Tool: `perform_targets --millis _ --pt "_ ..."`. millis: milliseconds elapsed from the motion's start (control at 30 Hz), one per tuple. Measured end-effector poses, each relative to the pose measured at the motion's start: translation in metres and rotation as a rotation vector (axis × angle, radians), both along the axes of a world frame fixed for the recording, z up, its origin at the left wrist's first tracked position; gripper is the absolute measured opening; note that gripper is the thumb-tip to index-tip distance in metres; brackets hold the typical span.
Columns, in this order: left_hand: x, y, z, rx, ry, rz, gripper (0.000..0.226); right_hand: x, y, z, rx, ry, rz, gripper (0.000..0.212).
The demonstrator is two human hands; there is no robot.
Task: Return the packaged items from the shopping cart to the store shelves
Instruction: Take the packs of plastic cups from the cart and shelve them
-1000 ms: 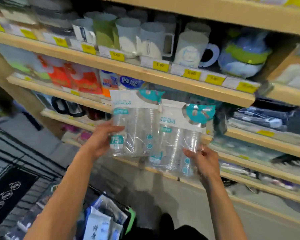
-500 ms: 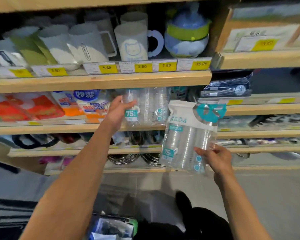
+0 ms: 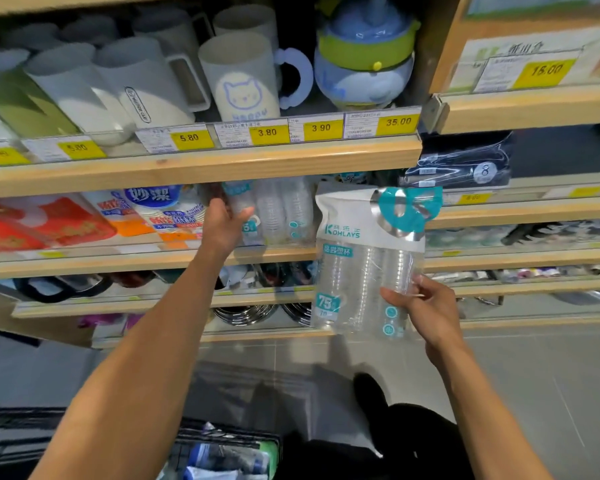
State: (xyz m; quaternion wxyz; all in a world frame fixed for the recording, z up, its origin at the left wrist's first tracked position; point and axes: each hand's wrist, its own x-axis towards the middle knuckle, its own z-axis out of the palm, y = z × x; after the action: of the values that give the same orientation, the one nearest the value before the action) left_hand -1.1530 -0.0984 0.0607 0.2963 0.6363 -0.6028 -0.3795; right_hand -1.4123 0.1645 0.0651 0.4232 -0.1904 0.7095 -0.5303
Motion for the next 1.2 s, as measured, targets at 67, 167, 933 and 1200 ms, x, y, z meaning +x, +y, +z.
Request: perform_targets --millis 67,167,933,1200 --pt "-0.008 0.016 0.010 -0.082 -0.077 0.009 0.044 0.000 -0.005 0.002 -0.035 0.024 0.010 0.030" --pt "-0.015 0.027 0.010 -0.229 -0.158 0.066 0.043 -0.001 -0.010 0.003 -0.061 0.072 0.032 0.033" --pt "-0.014 0.023 -0.007 -0.317 -0.243 0.033 0.051 0.001 -0.027 -0.002 -0.093 0.007 0.012 0.031" --pt "-0.035 0.068 -0.015 -0.455 -0.116 0.333 0.033 -0.012 -0.065 0.013 -0.107 0.056 0.023 0.034"
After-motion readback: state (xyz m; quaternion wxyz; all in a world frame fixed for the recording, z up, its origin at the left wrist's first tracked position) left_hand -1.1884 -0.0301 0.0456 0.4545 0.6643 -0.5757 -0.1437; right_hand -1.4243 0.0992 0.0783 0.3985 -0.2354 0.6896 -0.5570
